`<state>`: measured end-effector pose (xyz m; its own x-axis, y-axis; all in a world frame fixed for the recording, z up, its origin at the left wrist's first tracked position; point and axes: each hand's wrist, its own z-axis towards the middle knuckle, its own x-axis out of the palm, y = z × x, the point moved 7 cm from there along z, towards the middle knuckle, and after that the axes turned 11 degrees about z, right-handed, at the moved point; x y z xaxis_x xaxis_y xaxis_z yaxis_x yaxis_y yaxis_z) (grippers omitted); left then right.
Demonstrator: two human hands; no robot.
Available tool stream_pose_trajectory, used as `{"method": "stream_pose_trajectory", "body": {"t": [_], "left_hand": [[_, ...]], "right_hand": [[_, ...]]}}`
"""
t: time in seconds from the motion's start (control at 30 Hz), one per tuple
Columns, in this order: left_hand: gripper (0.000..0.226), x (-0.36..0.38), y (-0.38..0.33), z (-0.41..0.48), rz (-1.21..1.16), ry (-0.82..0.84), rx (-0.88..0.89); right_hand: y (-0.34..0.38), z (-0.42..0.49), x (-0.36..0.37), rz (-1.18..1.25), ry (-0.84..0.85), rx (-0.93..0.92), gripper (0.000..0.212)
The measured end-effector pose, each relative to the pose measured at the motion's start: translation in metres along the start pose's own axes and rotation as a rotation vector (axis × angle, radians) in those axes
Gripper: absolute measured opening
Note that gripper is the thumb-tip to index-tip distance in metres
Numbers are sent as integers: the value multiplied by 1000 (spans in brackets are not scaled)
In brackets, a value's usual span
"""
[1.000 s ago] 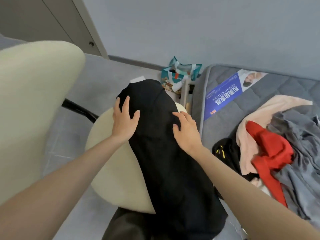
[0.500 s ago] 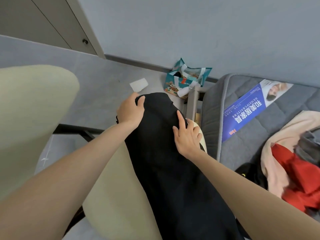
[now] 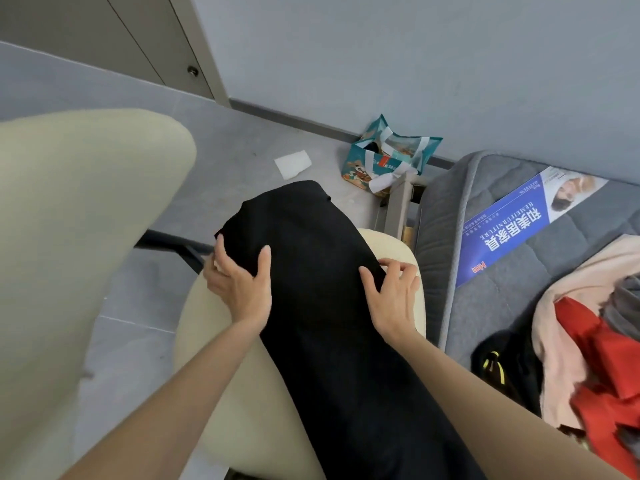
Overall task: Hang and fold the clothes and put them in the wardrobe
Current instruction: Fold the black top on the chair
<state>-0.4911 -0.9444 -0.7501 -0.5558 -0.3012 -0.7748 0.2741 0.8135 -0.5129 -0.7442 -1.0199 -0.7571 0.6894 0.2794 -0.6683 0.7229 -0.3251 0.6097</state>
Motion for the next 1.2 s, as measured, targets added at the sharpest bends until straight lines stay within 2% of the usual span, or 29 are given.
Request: {"method": "stream_pose_trajectory", "body": {"t": [0.07,0.23,0.33,0.4,0.5,0.63,0.83,0.97,1.1,1.2], "left_hand": [[81,11,28,-30,-125,92,-190],[77,34,57,-93,-353,278,-347],[75,36,69,-105,-368,323,-488],[71,35,72,-104,-431,378,-527],[62,23,70,-98,-501,439,-450],[45,-12,42,-100,-576,469,-332],[34,-89,-65,-102,-671,528,-103],[48,-146,-144,-109,-716,558,74],[51,-194,-189,-124,-652,483,180],[84,-211,-198,-140,-506,429,270]], "right_hand": [[-7,-4,-1,47,57,47,52],[-10,-9,-6,168,262,111,70],[-15,-16,-6,207,339,161,69],[-15,-24,-6,275,359,176,61],[-5,-37,-18,429,331,197,48],[25,-55,-57,660,337,171,52],[106,-73,-144,883,329,-5,49],[154,-83,-201,897,231,-140,51],[176,-97,-241,891,132,-194,65],[171,-110,-248,895,178,-128,85]]}}
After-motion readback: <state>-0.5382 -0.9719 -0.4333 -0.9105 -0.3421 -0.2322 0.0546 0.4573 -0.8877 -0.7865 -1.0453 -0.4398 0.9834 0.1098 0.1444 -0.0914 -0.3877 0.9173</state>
